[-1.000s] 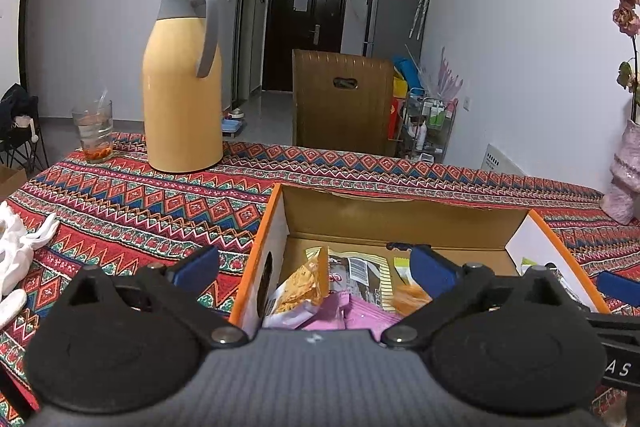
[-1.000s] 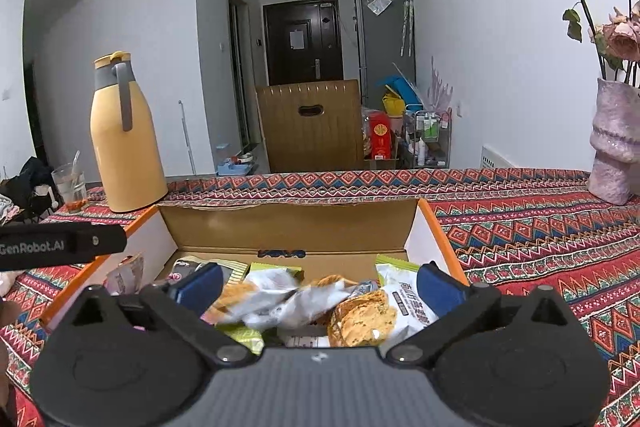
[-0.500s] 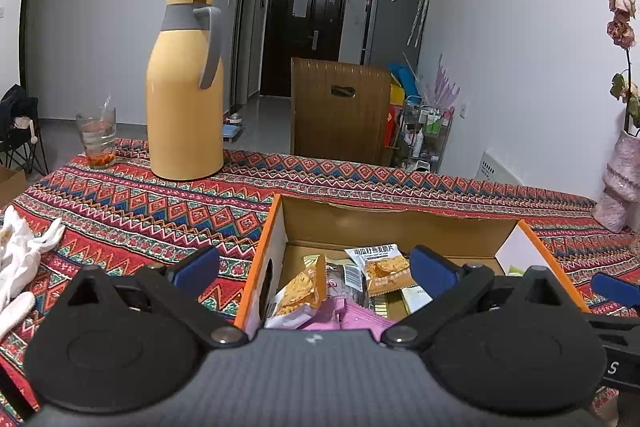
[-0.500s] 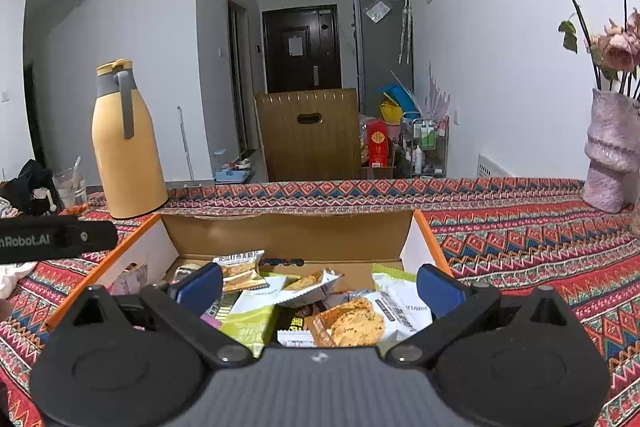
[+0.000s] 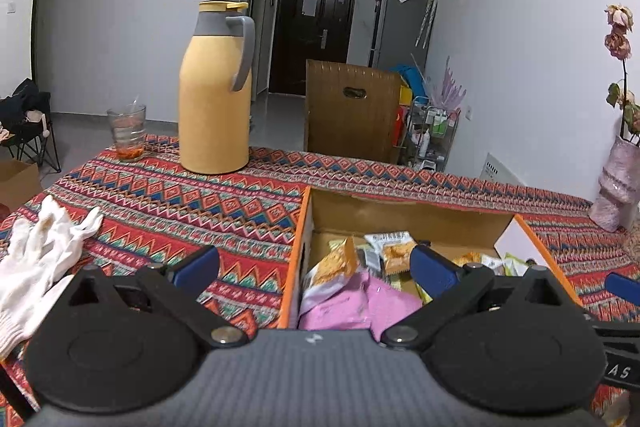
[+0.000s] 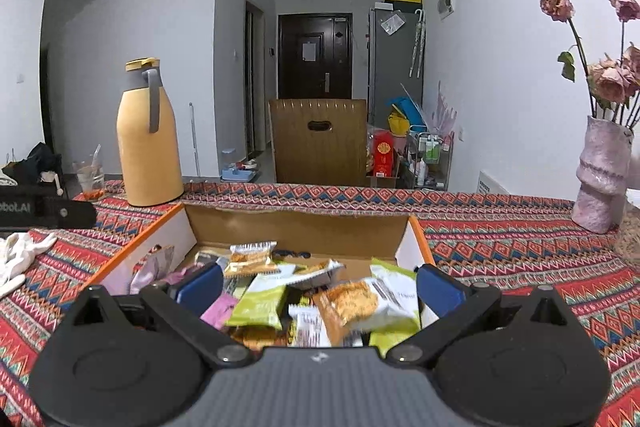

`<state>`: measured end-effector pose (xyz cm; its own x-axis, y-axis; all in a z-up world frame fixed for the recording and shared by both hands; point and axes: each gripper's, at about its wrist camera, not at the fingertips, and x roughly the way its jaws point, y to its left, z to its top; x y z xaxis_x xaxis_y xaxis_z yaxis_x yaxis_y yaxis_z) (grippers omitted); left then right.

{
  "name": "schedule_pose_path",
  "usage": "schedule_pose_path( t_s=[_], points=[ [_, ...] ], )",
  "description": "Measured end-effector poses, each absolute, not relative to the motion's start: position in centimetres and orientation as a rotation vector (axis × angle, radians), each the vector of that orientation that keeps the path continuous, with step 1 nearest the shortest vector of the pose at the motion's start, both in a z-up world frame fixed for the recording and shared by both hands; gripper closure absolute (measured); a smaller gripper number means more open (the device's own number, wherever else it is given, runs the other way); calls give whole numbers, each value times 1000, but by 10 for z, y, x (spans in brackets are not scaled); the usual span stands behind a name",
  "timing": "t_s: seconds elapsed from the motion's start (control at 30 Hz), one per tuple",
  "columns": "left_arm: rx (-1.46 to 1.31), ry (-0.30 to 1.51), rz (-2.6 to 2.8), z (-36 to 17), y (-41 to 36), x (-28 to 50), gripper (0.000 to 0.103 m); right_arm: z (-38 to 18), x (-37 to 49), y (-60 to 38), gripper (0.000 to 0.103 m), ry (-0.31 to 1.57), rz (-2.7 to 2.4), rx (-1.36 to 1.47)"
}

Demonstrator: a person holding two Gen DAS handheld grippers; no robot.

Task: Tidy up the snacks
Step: 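Withdraw both grippers back to the pile in front of the box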

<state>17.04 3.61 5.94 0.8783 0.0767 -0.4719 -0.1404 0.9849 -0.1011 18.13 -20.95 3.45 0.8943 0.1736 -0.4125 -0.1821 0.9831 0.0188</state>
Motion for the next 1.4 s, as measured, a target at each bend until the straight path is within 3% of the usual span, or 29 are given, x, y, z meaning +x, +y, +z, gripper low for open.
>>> schedule_pose_path(
  t_s=[0.8,1.4],
  points=[
    [-99,680,108,-10,38,93,0,-19,110,-225,0,630,207,4],
    [-146,729,75,-23,43,85,0,-31,98,-207,0,686,216,-15]
  ],
)
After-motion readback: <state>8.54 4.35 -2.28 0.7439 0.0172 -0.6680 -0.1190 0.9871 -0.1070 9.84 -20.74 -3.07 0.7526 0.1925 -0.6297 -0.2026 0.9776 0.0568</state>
